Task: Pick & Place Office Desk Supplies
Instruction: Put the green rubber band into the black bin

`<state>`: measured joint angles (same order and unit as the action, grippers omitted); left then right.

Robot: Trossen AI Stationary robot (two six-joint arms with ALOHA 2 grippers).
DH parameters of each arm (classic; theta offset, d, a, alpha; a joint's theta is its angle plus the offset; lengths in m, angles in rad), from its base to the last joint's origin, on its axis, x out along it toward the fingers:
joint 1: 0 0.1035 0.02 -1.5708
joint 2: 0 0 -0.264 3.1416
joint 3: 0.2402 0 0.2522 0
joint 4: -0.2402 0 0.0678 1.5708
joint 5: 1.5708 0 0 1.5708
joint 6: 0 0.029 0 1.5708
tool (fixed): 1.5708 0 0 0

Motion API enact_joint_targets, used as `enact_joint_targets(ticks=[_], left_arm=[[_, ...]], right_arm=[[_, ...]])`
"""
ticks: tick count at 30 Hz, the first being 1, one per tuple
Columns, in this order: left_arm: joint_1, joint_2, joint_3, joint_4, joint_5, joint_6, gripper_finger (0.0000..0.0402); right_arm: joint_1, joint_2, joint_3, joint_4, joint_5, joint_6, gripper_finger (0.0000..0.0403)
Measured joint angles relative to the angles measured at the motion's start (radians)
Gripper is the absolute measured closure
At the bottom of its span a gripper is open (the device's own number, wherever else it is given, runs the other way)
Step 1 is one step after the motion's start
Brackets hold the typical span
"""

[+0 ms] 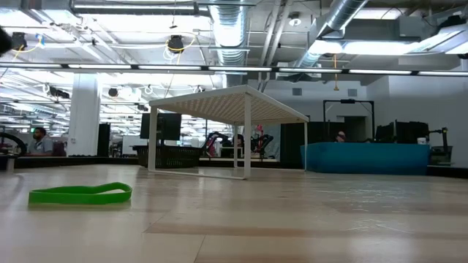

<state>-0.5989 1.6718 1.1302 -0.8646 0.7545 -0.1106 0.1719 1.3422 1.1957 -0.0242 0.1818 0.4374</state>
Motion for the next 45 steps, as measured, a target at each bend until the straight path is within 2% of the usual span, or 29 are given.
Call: enact_joint_targets(ticks=[6,14,25,32,37,45], left_arm=[[-0.070,0.000,-0.052,0.178,-0.109,-0.128,0.0259],[-0.137,0.000,-0.135,0.333,-0.145,-0.263,0.0259],[-0.153,0.000,-0.248,0.410,-0.274,-0.293,0.0259],[-0.159,0.000,-0.299,0.530,-0.277,-0.341,0.0259],[-0.172,0.000,-0.299,0.542,-0.312,-0.340,0.0259],[-0.205,0.016,-0.313,0.570,-0.313,-0.344,0.0259]], right_arm=[[0.000,0.000,0.000,0.000,0.002,0.000,0.0210],[-0.003,0.000,0.000,0.001,0.003,0.008,0.0210],[-0.005,0.000,0.000,0.001,0.028,0.008,0.0210],[-0.005,0.000,0.000,0.001,0.029,0.025,0.0210],[-0.008,0.000,0.000,0.000,0.029,0.027,0.0210],[-0.018,0.000,0.000,-0.001,0.029,0.027,0.0210]])
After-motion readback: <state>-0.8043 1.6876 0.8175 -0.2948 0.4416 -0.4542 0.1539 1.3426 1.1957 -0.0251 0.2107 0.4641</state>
